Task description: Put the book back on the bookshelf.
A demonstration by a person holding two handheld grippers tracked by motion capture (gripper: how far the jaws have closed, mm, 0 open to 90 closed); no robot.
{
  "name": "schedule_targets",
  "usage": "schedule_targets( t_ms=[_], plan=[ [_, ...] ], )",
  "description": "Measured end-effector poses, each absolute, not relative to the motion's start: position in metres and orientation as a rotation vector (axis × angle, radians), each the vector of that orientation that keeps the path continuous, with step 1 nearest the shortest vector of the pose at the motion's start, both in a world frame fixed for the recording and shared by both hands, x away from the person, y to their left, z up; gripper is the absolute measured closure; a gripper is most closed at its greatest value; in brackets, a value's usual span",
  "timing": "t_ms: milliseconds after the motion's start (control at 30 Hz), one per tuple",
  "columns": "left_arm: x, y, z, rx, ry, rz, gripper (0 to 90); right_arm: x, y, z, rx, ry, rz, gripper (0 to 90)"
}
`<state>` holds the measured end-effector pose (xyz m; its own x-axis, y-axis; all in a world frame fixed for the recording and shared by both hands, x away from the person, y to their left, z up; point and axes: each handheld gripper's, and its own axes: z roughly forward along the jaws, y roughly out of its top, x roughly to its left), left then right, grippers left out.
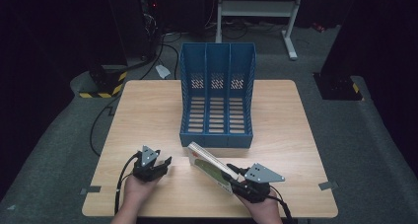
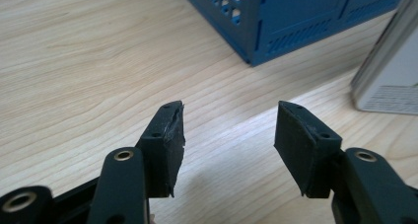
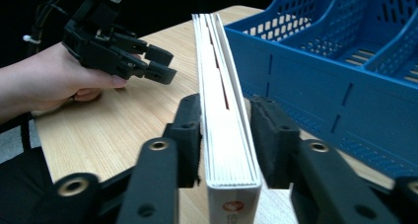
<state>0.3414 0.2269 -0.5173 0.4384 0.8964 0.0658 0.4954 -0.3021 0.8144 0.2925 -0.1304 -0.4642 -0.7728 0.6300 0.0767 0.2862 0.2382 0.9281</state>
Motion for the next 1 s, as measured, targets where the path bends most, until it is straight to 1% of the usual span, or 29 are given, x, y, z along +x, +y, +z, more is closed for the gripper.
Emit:
schedule_targets(
  t_ms=[133,267,333,467,533,633,767,1000],
  plan=[
    [0.343,0.229,-0.522,1.951,1.189,0.689,43.7,0.291,-0.128,-0.463,0.884,2.206,1.518,59.0],
    [0.346,0.231,-0.525,1.949,1.219,0.658,42.8,0.289,-0.123,-0.462,0.876,2.228,1.488,58.7],
    [0.346,0.231,-0.525,1.943,1.215,0.665,42.9,0.289,-0.122,-0.462,0.874,2.227,1.476,58.6],
    [0.347,0.231,-0.525,1.949,1.217,0.654,42.8,0.287,-0.115,-0.46,0.881,2.228,1.43,55.2],
    [0.347,0.23,-0.526,1.946,1.223,0.646,42.8,0.288,-0.113,-0.46,0.893,2.223,1.416,55.4],
    [0.347,0.23,-0.526,1.947,1.225,0.642,42.8,0.291,-0.111,-0.459,0.911,2.223,1.443,58.1],
    [0.347,0.229,-0.526,1.948,1.226,0.64,42.8,0.291,-0.108,-0.456,0.92,2.219,1.421,67.2],
    [0.347,0.229,-0.526,1.953,1.227,0.639,42.9,0.294,-0.11,-0.456,0.933,2.251,1.424,68.3]
  ],
)
